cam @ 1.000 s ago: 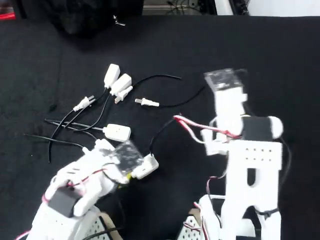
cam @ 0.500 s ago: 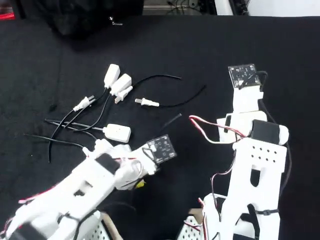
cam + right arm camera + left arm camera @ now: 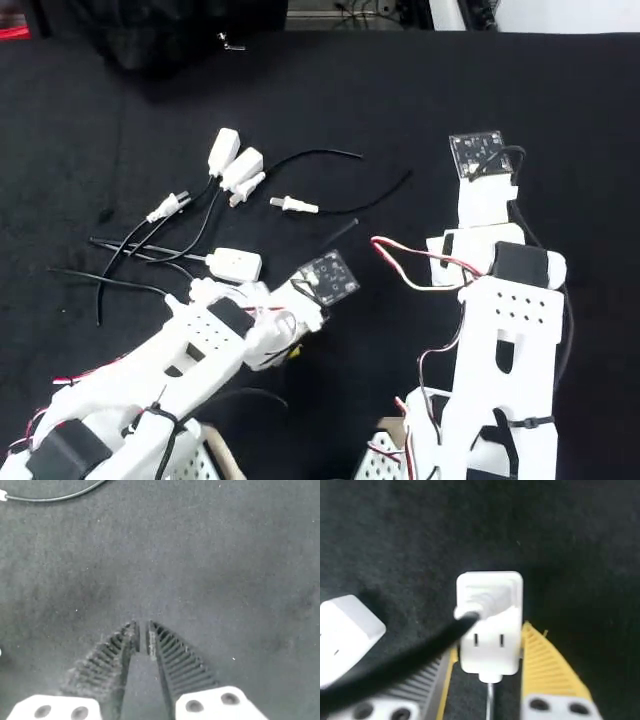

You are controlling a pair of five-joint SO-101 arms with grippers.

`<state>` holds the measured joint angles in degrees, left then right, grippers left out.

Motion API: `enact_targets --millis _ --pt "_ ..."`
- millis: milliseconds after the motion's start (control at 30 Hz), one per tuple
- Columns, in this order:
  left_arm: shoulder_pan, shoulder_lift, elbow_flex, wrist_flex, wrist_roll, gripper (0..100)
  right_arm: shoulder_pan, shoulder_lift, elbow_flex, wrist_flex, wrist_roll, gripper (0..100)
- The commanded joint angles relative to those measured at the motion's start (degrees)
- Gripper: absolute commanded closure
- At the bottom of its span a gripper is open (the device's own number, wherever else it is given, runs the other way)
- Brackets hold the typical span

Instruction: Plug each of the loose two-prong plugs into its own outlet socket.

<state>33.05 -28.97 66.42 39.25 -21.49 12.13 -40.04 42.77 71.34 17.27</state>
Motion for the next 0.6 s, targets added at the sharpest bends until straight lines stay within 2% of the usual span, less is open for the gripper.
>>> enact_targets --millis 0,200,267,400,567 --pt "0.1 0.0 -2.4 -1.5 2.7 97 -0.8 -1.5 -0.4 -1.1 -0.4 97.2" --pt "0.0 -0.4 -2.2 -0.7 3.3 96 -0.8 -1.5 -0.4 -1.1 -0.4 97.2" --pt "-0.1 -0.5 -2.9 1.9 3.0 97 -0.8 -1.5 -0.4 -1.1 -0.4 97.2" --pt "-3.3 -2.3 -9.5 13.1 1.5 97 -0.8 -1.5 -0.2 -1.1 -0.4 97.2" --pt "-16.2 -8.4 -21.0 28.0 -5.7 97 -0.8 -1.5 -0.1 -1.1 -0.4 97.2"
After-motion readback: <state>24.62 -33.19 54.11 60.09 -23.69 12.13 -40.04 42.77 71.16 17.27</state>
